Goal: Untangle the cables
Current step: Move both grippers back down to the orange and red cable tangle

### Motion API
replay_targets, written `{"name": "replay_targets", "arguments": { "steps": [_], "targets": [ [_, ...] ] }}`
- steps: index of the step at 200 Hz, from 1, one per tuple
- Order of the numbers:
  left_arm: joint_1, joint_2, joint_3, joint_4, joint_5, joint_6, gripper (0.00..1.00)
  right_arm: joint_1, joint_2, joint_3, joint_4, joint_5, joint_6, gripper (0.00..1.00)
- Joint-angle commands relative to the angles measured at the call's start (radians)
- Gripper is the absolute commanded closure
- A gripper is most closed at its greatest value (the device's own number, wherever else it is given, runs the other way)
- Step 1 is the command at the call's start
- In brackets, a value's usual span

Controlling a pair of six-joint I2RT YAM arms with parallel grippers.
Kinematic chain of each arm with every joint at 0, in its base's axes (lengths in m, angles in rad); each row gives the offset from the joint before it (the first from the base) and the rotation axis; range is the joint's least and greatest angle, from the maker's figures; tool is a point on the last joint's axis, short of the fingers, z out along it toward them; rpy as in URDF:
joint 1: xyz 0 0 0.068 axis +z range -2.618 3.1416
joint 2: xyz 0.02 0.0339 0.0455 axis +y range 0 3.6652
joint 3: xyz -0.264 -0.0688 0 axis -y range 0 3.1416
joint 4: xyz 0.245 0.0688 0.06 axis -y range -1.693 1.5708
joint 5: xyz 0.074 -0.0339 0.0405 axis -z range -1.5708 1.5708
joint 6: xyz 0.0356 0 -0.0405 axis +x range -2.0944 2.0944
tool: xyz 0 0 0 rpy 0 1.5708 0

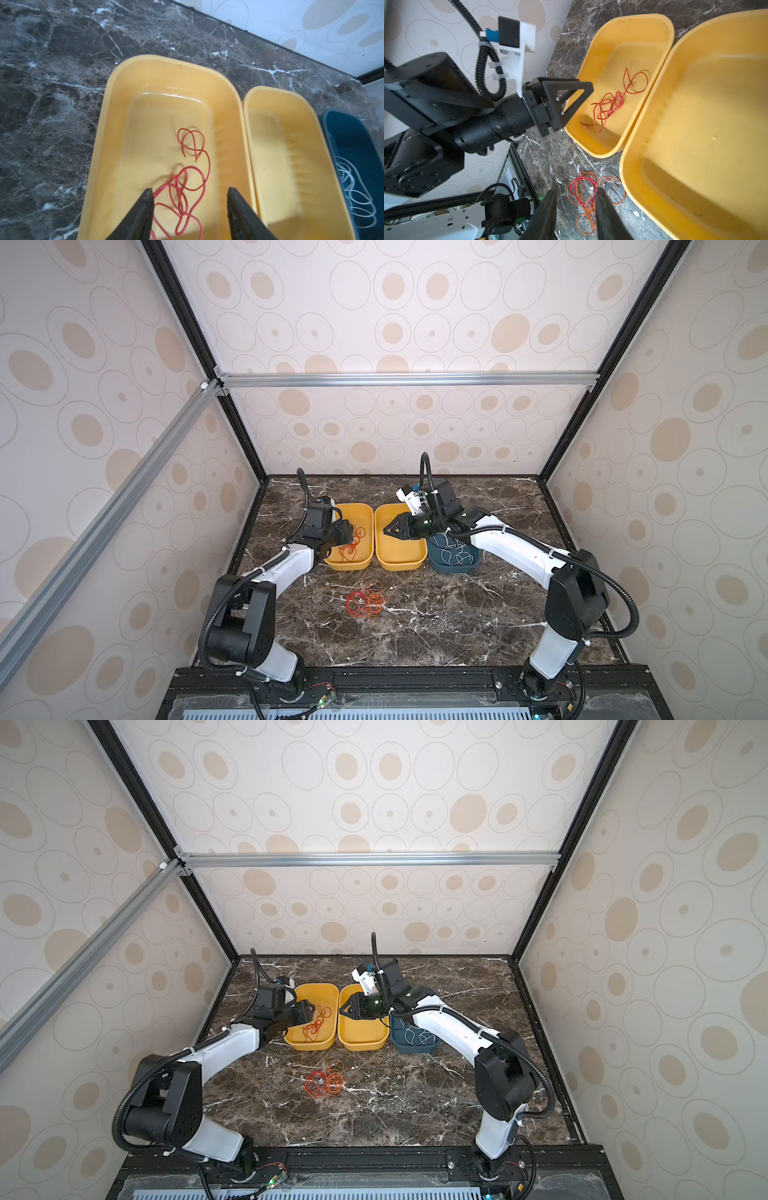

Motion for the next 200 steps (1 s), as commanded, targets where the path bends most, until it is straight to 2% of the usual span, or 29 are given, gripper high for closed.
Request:
{"name": "replay_targets", "arguments": {
  "steps": [1, 48, 84, 152, 200],
  "targets": [
    [-0.003, -0.093, -0.014, -0.035, 0.045, 0.002, 0.42, -0.003, -0.058, -0.04, -0.054, 0.016, -0.037, 0.66],
    [-0.088, -0.271, -0.151, -0.109, 0.024, -0.046, 0.4, 0.007, -0.109, -0.147, -0.048, -0.001, -0.046, 0.65],
    [-0.167, -0.393, -0.263, -0.137, -0.028, -0.12, 0.4, 0.049, -0.116, -0.243, -0.017, 0.014, -0.05, 0.59],
    [-0.294, -0.518, -0.393, -0.219, -0.127, -0.219, 0.39, 0.176, -0.08, -0.348, 0.087, 0.083, -0.031, 0.53],
    [-0.352, -0.555, -0.464, -0.256, -0.177, -0.27, 0.39, 0.252, 0.004, -0.339, 0.13, 0.13, -0.022, 0.52]
  ]
}}
